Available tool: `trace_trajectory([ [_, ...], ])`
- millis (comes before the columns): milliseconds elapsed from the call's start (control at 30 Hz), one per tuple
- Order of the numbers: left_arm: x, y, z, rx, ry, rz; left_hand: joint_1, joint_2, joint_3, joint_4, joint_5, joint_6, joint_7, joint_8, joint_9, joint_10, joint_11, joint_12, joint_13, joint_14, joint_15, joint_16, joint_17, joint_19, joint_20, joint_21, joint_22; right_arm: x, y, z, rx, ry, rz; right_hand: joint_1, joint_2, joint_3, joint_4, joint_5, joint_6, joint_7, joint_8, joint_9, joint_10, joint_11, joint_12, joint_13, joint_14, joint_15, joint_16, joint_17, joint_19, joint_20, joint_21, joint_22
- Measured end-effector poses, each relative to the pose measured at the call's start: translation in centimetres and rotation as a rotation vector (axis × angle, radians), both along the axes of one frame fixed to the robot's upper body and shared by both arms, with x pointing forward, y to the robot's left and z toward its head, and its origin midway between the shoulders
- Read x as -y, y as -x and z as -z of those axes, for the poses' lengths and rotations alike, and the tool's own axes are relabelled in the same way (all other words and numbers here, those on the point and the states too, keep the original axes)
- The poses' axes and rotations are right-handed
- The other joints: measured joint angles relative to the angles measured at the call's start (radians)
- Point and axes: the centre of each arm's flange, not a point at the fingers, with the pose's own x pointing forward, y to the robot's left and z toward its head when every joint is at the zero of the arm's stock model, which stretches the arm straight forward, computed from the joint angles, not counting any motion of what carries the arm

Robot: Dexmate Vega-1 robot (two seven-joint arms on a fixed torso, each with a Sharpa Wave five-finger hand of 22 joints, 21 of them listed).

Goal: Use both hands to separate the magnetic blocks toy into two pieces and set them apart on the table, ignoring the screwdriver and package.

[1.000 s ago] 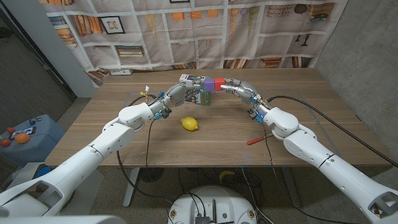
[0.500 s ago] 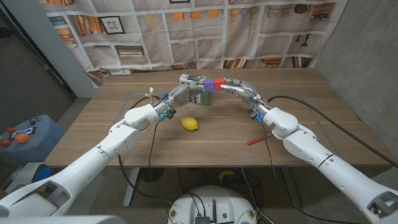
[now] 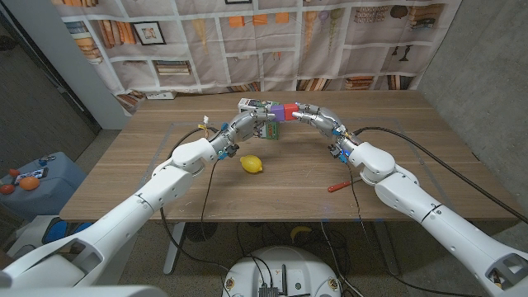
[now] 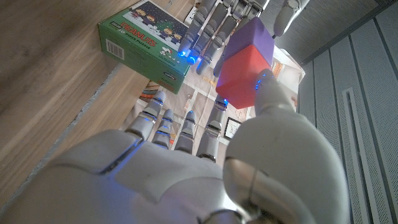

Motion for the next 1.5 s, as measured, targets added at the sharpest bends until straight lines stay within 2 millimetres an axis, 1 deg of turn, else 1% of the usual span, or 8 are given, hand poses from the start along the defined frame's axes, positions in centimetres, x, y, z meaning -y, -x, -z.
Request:
trace_trajectory([
  [133, 0.4, 0.0, 0.0, -0.002, 0.011, -0.014, 0.026, -0.006, 0.0, 0.0, 0.0, 0.061, -0.004, 0.019, 0.001, 0.042, -0.002, 0.004, 0.0, -0.002, -0.006, 0.0, 0.0, 0.035, -0.006, 0.006, 0.0, 0.0, 0.0, 0.0, 0.003, 0.0, 0.003, 0.0, 0.0, -0.001, -0.001, 0.0, 0.0, 0.0, 0.0, 0.0, 0.0, 0.0, 0.0, 0.0, 0.0, 0.0, 0.0, 0.0, 0.0, 0.0, 0.0, 0.0],
  [300, 0.6, -0.1, 0.1, -0.005, 0.025, -0.035, 0.064, -0.002, 0.0, 0.0, 0.0, 0.15, -0.018, 0.042, 0.005, 0.107, 0.009, 0.008, -0.004, 0.02, -0.017, 0.0, 0.0, 0.091, -0.018, 0.01, 0.0, 0.1, -0.1, -0.1, 0.009, 0.002, 0.01, 0.0, 0.0, -0.001, -0.001, 0.0, 0.002, 0.002, 0.0, 0.0, 0.006, -0.006, 0.0, 0.0, 0.0, 0.0, 0.0, 0.005, 0.0, 0.0, 0.0, 0.0],
  [400, 0.8, -0.1, 0.1, -0.004, 0.034, -0.05, 0.083, -0.009, -0.012, 0.0, 0.0, 0.205, -0.029, 0.057, 0.005, 0.142, 0.01, 0.008, -0.005, 0.046, -0.02, 0.0, -0.002, 0.115, -0.032, 0.01, 0.0, 0.0, -0.1, -0.2, 0.014, 0.007, 0.015, 0.0, 0.0, -0.003, -0.003, 0.0, 0.002, 0.002, 0.0, 0.0, 0.006, -0.006, 0.0, 0.0, 0.0, 0.0, 0.0, 0.005, 0.0, 0.0, 0.0, 0.0],
  [600, 1.0, -0.2, 0.3, -0.003, 0.048, -0.07, 0.095, -0.02, -0.024, 0.004, 0.0, 0.277, -0.048, 0.075, 0.005, 0.179, 0.006, 0.008, -0.005, 0.072, -0.036, 0.0, -0.002, 0.151, -0.044, 0.01, 0.0, 0.0, -0.1, -0.3, 0.021, 0.013, 0.02, 0.0, 0.0, -0.003, -0.003, 0.0, 0.003, 0.003, 0.0, 0.0, 0.005, -0.006, 0.0, 0.0, 0.0, 0.0, 0.0, 0.005, 0.0, 0.0, 0.0, 0.0],
  [867, 1.4, -0.3, 0.5, 0.0, 0.066, -0.104, 0.118, -0.022, -0.05, 0.005, 0.0, 0.385, -0.079, 0.097, 0.003, 0.226, -0.04, 0.003, -0.005, 0.124, -0.063, 0.0, -0.002, 0.195, -0.048, 0.01, 0.0, 0.0, -0.1, -0.3, 0.027, 0.025, 0.026, 0.0, 0.0, -0.004, -0.004, -0.001, 0.003, 0.003, 0.0, 0.001, 0.005, -0.006, -0.001, 0.0, 0.0, 0.0, 0.0, 0.005, 0.0, 0.0, 0.0, 0.0],
  [1067, 1.8, -0.3, 0.5, 0.004, 0.067, -0.121, 0.135, -0.01, -0.059, 0.005, 0.0, 0.407, -0.061, 0.11, 0.003, 0.246, -0.072, -0.005, -0.005, 0.141, -0.08, 0.0, -0.002, 0.216, -0.049, 0.01, 0.0, 0.0, -0.1, -0.3, 0.028, 0.031, 0.027, 0.0, 0.0, -0.004, -0.004, -0.001, 0.003, 0.003, 0.0, 0.001, 0.005, -0.005, -0.006, 0.0, 0.0, 0.0, 0.0, 0.005, 0.0, 0.0, 0.001, 0.0],
  [1300, 2.1, -0.3, 0.6, 0.01, 0.06, -0.141, 0.16, -0.001, -0.06, 0.004, -0.001, 0.413, -0.054, 0.116, 0.003, 0.257, -0.091, -0.012, -0.005, 0.149, -0.088, 0.0, -0.002, 0.223, -0.045, 0.005, 0.003, 0.1, -0.1, -0.3, 0.025, 0.035, 0.028, 0.0, 0.0, -0.005, -0.005, -0.001, 0.003, 0.004, 0.0, 0.001, 0.005, -0.005, -0.006, 0.0, 0.0, 0.0, 0.0, 0.005, 0.0, 0.0, 0.001, 0.0],
  [1500, 2.3, -0.3, 0.5, 0.016, 0.056, -0.152, 0.161, -0.001, -0.06, 0.004, -0.001, 0.419, -0.049, 0.116, 0.004, 0.262, -0.099, -0.012, -0.004, 0.152, -0.091, -0.005, -0.002, 0.228, -0.05, 0.005, 0.002, 0.3, -0.1, -0.2, 0.024, 0.033, 0.029, 0.0, 0.0, -0.005, -0.005, -0.001, 0.003, 0.004, 0.0, 0.001, 0.005, -0.005, -0.006, 0.0, 0.0, 0.0, 0.0, 0.005, 0.0, 0.0, 0.001, 0.0],
])
